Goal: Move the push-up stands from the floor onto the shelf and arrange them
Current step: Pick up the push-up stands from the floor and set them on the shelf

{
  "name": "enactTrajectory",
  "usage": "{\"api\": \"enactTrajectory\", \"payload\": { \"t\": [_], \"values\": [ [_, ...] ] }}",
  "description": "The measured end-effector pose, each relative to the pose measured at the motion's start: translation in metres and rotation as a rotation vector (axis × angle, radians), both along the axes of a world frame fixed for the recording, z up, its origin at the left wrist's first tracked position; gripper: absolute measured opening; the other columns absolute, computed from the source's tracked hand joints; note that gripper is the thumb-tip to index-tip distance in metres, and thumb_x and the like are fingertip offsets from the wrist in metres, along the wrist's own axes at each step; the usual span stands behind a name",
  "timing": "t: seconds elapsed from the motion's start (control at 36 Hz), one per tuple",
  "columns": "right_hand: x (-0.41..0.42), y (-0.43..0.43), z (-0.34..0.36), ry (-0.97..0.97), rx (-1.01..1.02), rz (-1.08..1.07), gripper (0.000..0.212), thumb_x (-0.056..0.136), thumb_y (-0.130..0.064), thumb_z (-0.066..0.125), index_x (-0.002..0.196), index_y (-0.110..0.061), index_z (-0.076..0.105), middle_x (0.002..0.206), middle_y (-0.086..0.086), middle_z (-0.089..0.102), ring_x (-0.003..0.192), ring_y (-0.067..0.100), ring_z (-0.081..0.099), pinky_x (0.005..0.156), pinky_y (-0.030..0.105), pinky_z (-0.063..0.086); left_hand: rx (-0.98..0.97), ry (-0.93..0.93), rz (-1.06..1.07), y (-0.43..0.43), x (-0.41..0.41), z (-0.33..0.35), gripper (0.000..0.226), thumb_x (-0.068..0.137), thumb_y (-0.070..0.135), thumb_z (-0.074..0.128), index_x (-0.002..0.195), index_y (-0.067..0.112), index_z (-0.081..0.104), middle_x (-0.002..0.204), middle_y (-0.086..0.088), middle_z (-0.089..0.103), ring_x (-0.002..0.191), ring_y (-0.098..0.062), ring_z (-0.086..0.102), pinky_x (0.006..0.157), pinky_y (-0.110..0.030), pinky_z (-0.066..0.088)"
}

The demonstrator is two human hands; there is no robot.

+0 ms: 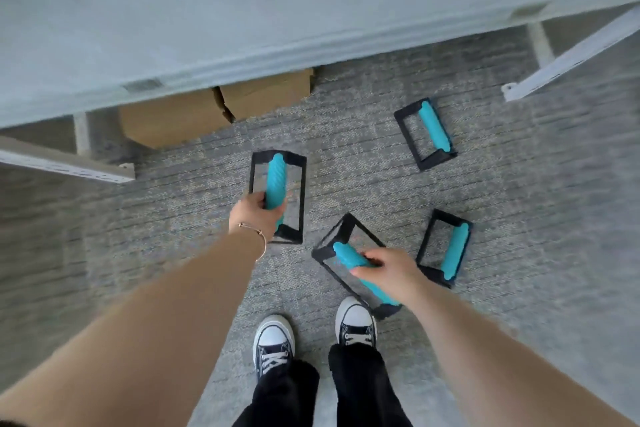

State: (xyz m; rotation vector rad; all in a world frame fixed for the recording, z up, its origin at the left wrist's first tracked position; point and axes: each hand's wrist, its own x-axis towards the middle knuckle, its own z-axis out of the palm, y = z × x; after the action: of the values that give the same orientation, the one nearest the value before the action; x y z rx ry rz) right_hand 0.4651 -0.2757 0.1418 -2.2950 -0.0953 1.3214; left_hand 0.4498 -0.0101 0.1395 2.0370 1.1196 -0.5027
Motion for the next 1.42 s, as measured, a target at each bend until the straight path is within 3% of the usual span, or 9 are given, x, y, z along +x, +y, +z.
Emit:
{"api": "enactTrajectory", "payload": {
  "t": [0.28,0.39,0.5,0.58,0.72,0.92,1.03,1.28,1.42],
  "values": [
    [0.005,0.000,0.237,-0.046,0.105,-0.484,0.027,0.079,-0.041,0.072,0.084,-0.014,0.071,0.074,0.002,0.068,0.066,0.017,0.063,0.058,0.026,0.043,-0.142,-0.042,0.191,-0.027,-0.030,0.237,0.041,0.082,0.031,0.072,0.119,0.015,0.064,0.093,0.003,0.067,0.083,-0.019,0.068,0.077,-0.034,0.058],
    [0.009,0.003,0.316,-0.072,0.144,-0.679,0.041,0.067,-0.047,0.076,0.080,-0.009,0.071,0.085,0.018,0.070,0.074,0.026,0.064,0.078,0.047,0.054,-0.134,-0.090,0.201,-0.030,-0.039,0.320,0.031,0.082,0.031,0.071,0.110,0.018,0.065,0.090,0.003,0.068,0.078,-0.016,0.067,0.071,-0.032,0.059],
    [0.010,0.011,0.392,-0.083,0.221,-0.791,0.017,0.076,-0.031,0.078,0.078,-0.015,0.071,0.094,0.017,0.071,0.082,0.024,0.066,0.083,0.043,0.054,-0.107,-0.121,0.179,-0.031,-0.043,0.391,0.029,0.084,0.032,0.068,0.110,0.019,0.066,0.086,0.003,0.067,0.069,-0.013,0.064,0.061,-0.030,0.057],
    [0.014,0.017,0.444,-0.104,0.258,-0.789,0.011,0.076,-0.032,0.077,0.079,-0.024,0.071,0.092,0.008,0.073,0.088,0.024,0.069,0.085,0.045,0.054,-0.106,-0.158,0.153,-0.029,-0.040,0.442,0.032,0.083,0.034,0.068,0.110,0.017,0.068,0.085,0.003,0.068,0.067,-0.011,0.062,0.055,-0.024,0.049],
    [0.030,0.025,0.514,-0.167,0.328,-0.813,0.038,0.074,-0.035,0.076,0.105,-0.013,0.072,0.096,0.009,0.074,0.090,0.027,0.070,0.089,0.048,0.056,-0.114,-0.263,0.107,-0.020,-0.025,0.525,0.035,0.080,0.040,0.070,0.110,0.021,0.068,0.081,0.007,0.067,0.066,-0.006,0.063,0.054,-0.019,0.048],
    [0.067,0.046,0.599,-0.282,0.436,-0.852,0.039,0.063,-0.044,0.076,0.087,-0.013,0.072,0.090,0.013,0.074,0.086,0.031,0.071,0.084,0.052,0.057,-0.133,-0.450,0.109,-0.004,0.004,0.613,0.034,0.078,0.040,0.073,0.104,0.019,0.068,0.087,0.001,0.069,0.076,-0.016,0.067,0.068,-0.029,0.057],
    [0.084,0.061,0.655,-0.335,0.511,-0.868,0.025,0.080,-0.030,0.073,0.091,-0.008,0.069,0.089,0.019,0.073,0.076,0.028,0.072,0.077,0.043,0.060,-0.164,-0.529,0.102,0.005,0.017,0.653,0.027,0.076,0.040,0.074,0.095,0.021,0.070,0.080,0.001,0.069,0.078,-0.020,0.067,0.074,-0.035,0.059],
    [0.118,0.066,0.755,-0.401,0.608,-0.822,0.039,0.077,-0.026,0.078,0.104,0.000,0.067,0.093,0.020,0.073,0.077,0.030,0.073,0.070,0.041,0.059,-0.387,-0.627,0.103,0.015,0.030,0.743,0.018,0.073,0.030,0.081,0.080,0.015,0.074,0.075,-0.007,0.072,0.069,-0.027,0.071,0.071,-0.033,0.060],
    [0.142,0.071,0.799,-0.447,0.629,-0.758,0.032,0.079,-0.020,0.077,0.098,0.003,0.068,0.089,0.023,0.073,0.069,0.030,0.071,0.062,0.039,0.059,-0.496,-0.599,0.133,0.028,0.048,0.788,0.041,0.059,0.036,0.084,0.078,0.002,0.072,0.069,-0.015,0.069,0.059,-0.025,0.057,0.062,-0.035,0.048]
  ]
}}
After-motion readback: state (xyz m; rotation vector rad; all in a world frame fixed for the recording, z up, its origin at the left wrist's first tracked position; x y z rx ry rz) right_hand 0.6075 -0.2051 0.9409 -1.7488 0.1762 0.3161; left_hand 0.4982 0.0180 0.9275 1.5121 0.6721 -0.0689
